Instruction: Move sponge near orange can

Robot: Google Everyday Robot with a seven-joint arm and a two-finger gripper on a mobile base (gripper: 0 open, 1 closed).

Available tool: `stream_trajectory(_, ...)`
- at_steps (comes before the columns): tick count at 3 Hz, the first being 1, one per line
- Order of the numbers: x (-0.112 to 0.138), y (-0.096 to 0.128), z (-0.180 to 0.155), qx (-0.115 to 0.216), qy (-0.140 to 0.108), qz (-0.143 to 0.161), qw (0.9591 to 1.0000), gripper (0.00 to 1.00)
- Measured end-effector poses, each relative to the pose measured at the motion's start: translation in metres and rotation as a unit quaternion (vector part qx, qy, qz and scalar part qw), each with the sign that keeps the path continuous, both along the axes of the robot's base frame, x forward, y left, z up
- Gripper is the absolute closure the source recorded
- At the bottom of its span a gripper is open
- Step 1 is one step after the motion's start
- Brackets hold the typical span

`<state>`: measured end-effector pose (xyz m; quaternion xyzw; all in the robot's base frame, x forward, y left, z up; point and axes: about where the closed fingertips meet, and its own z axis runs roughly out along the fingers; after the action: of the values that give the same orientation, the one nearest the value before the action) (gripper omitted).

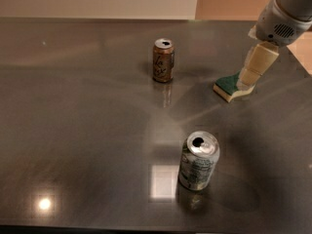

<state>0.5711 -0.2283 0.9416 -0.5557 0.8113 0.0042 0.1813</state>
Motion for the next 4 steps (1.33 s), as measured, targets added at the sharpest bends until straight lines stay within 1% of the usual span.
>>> stream_trajectory(1, 0.025, -0.009, -0.022, 0.005, 0.014, -0.014, 0.9998, 0.0)
stream_trajectory(2, 0.032, -0.022, -0.048, 0.0, 0.038, -0.028, 0.9989, 0.0)
stream_trajectory(3, 0.031, -0.036, -0.083, -0.002, 0.064, -0.037, 0.9973, 0.0)
stream_trajectory(4, 0.036, -0.037, -0.09, 0.001, 0.062, -0.035, 0.9975, 0.0)
